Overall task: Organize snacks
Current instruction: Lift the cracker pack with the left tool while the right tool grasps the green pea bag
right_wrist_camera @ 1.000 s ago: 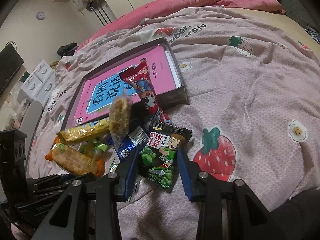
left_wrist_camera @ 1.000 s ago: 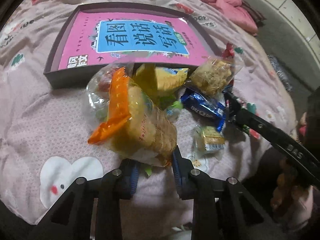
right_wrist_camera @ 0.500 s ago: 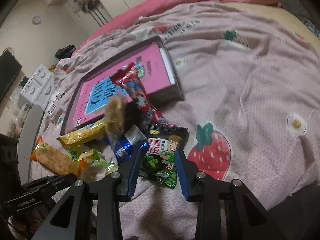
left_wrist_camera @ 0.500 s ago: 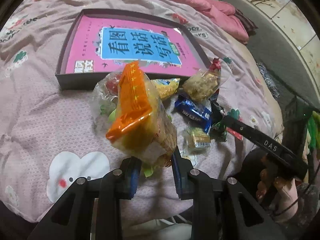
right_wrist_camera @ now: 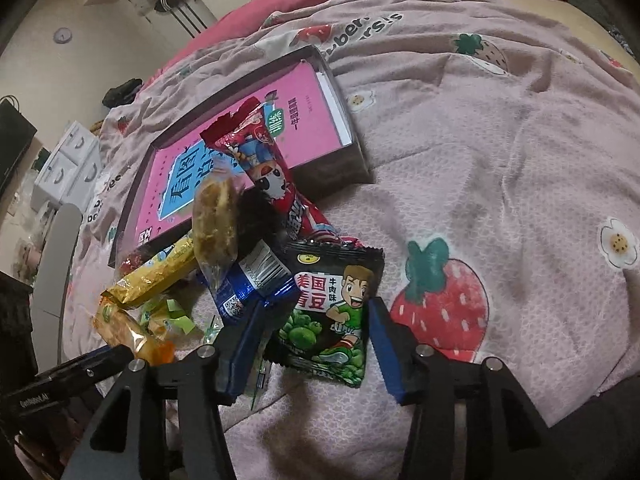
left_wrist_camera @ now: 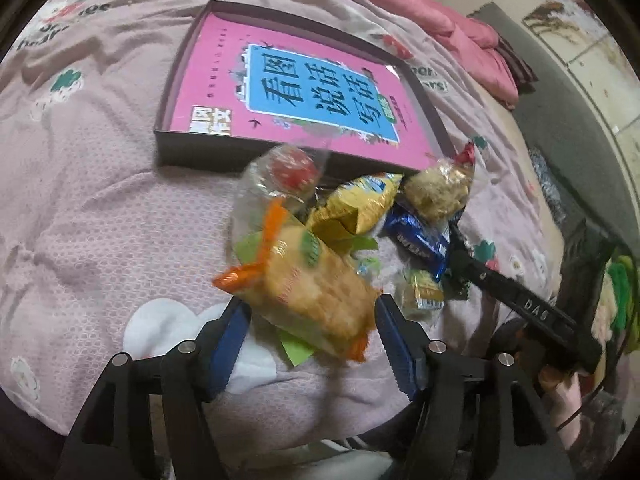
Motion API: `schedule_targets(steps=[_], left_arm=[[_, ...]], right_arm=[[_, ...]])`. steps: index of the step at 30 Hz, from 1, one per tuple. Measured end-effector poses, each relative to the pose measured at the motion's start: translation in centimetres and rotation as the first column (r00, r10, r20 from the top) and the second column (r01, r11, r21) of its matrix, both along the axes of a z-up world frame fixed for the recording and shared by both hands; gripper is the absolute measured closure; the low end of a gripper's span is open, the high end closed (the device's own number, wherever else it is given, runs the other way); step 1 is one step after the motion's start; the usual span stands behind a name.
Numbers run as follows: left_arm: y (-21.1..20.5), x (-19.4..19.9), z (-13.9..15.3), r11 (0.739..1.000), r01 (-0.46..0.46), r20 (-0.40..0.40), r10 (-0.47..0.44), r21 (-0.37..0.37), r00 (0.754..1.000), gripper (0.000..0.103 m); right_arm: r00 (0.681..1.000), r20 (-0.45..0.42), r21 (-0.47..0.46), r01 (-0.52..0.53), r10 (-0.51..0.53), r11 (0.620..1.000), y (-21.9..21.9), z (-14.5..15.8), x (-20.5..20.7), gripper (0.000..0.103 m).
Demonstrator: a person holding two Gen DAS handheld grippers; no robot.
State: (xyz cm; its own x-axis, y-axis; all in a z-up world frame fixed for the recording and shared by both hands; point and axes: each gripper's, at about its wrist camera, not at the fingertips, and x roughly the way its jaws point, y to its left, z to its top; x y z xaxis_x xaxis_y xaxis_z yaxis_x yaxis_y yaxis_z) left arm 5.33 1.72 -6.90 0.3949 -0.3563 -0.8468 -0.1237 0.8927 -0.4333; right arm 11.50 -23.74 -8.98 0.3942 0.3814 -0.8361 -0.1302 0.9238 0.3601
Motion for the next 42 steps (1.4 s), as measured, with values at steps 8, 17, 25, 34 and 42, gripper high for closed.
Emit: schedule_targets(steps=[8, 17, 25, 34, 42], left_arm=[[-0.4, 0.5, -0.1, 1.0, -0.021, -0.006, 0.021, -0.006, 1.0, 0.051], [-0.8, 0.8, 0.4, 0.999, -0.005, 0.028, 0.004, 0.034, 1.0, 0.067], [-0.7, 0.2, 1.9, 0.999, 0.023, 0.081, -0.025, 0.023, 0.996, 0.074], [0.4, -0.4, 3.0, 1.0, 0.012, 0.109, -0.012, 0.002, 0.994, 0.076], [1.9, -0.9, 5.2, 0.999, -0.016, 0.176, 0.022, -0.036, 0.984, 0.077]], right_arm=[[0.999, 0.023, -0.035, -0.025, 0.025, 0.999, 0.6, 0.0, 0.1, 0.052], [0.999, 0.035, -0.024, -0.021, 0.022, 0.999, 0.1, 0.2, 0.1, 0.066], [0.997, 0.083, 0.015, -0.006, 0.004, 1.0, -1.0, 1.5, -0.9, 0.068], [0.982, 0.186, 0.024, 0.024, -0.028, 0.999, -2.0, 3.8, -1.4, 0.068], [0.957, 0.291, 0.005, 0.022, -0.022, 1.0, -2.1, 5.9, -0.6, 0.068]])
